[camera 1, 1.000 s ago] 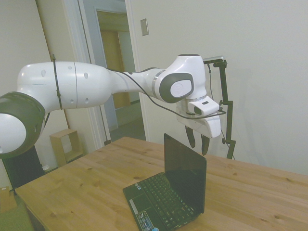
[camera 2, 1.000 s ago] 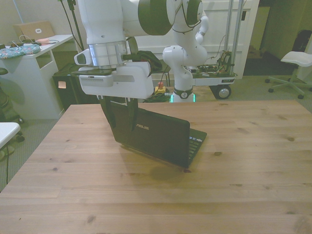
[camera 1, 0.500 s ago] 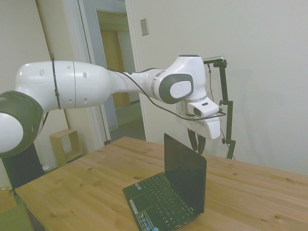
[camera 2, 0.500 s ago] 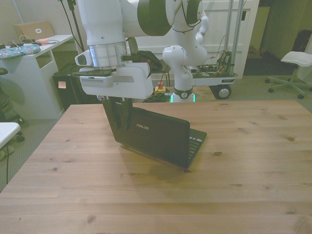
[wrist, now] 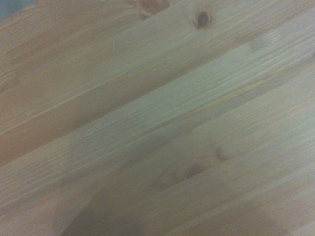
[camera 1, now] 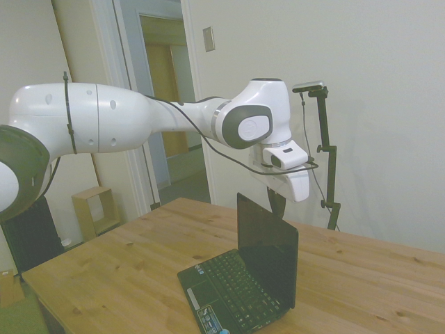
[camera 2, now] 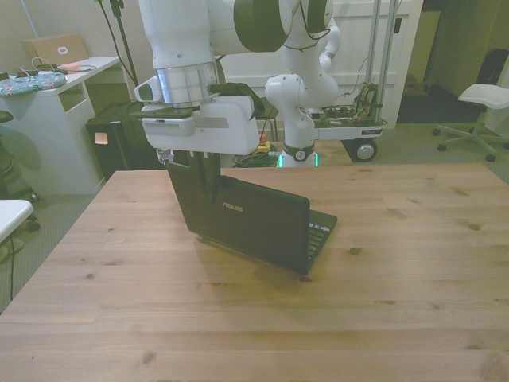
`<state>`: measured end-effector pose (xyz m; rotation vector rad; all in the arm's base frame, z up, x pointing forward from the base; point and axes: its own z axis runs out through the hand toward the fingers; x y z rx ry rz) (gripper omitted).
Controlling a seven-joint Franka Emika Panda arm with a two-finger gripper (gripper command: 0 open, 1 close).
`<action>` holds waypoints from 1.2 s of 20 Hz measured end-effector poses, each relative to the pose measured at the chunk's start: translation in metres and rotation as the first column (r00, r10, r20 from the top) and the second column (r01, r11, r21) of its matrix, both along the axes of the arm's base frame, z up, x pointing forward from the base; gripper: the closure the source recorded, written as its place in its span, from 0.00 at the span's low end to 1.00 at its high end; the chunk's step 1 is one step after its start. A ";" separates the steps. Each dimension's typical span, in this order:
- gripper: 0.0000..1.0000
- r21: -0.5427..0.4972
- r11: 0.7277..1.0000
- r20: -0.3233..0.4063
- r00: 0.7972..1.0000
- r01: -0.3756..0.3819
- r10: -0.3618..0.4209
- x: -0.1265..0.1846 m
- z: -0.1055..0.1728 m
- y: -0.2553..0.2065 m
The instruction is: Close the laptop
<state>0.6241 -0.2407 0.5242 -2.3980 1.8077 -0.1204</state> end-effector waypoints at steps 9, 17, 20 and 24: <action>1.00 0.046 0.999 -0.034 0.999 -0.011 0.013 -0.038 -0.025 0.066; 1.00 0.088 0.996 -0.105 0.994 -0.029 0.039 -0.090 -0.090 0.145; 1.00 0.097 0.995 -0.150 0.988 -0.013 0.027 -0.107 -0.130 0.147; 1.00 0.098 0.995 -0.156 0.987 -0.016 0.032 -0.119 -0.144 0.154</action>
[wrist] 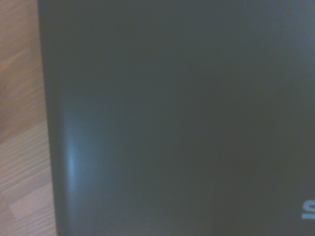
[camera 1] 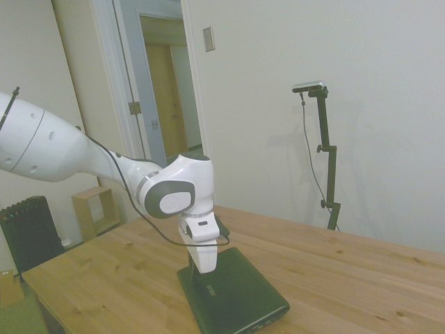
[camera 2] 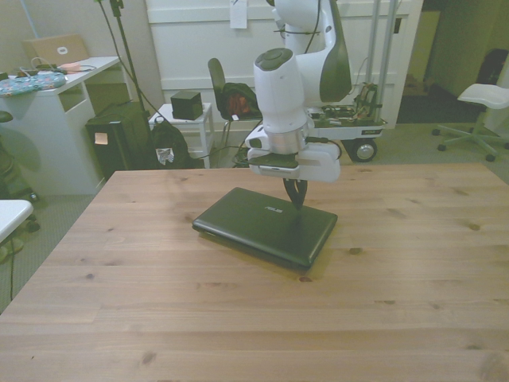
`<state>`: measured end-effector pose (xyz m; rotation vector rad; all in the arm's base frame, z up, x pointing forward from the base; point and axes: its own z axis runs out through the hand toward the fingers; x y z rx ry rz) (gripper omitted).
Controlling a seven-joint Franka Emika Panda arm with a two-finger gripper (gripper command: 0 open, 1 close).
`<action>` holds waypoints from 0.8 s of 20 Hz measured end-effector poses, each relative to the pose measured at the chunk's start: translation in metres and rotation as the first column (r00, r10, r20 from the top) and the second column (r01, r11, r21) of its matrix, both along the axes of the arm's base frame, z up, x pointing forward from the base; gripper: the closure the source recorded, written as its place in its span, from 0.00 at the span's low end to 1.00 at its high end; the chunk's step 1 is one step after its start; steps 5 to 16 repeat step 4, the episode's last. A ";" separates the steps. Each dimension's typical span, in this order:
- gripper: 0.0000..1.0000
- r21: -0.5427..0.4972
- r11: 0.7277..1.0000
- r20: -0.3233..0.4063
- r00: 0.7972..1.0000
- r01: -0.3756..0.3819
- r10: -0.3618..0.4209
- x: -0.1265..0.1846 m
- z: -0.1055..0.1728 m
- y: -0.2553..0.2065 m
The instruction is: Close the laptop
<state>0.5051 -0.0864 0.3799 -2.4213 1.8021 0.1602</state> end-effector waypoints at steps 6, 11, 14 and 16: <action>1.00 -0.019 0.998 0.110 0.992 -0.064 0.066 -0.017 0.074 0.039; 1.00 -0.019 0.998 0.110 0.992 -0.064 0.066 -0.017 0.074 0.039; 1.00 -0.019 0.998 0.110 0.992 -0.064 0.066 -0.017 0.074 0.039; 1.00 -0.019 0.998 0.110 0.992 -0.064 0.066 -0.017 0.074 0.039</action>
